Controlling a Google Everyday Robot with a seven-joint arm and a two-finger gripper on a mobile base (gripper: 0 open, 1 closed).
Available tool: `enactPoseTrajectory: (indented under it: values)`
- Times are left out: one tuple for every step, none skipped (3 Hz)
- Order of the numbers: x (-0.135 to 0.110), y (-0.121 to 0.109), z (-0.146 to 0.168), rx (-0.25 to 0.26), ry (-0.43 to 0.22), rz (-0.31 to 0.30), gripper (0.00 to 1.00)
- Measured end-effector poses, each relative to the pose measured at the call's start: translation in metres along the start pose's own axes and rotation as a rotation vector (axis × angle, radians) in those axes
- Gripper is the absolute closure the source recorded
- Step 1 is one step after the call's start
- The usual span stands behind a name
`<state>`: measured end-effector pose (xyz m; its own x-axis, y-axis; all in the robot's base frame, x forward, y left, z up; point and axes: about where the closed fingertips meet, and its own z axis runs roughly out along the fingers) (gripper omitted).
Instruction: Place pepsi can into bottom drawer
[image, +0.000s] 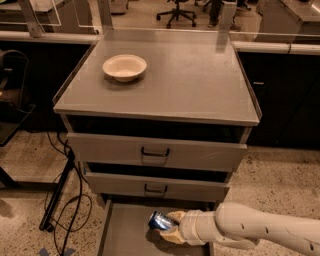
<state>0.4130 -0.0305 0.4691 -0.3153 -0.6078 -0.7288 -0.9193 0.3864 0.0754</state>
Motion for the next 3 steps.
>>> enactPoseTrajectory:
  values:
    - [0.02, -0.012, 0.026, -0.003, 0.027, 0.038, 1.0]
    - [0.051, -0.028, 0.055, -0.003, 0.041, 0.079, 1.0]
    - [0.075, -0.041, 0.077, 0.003, 0.028, 0.091, 1.0]
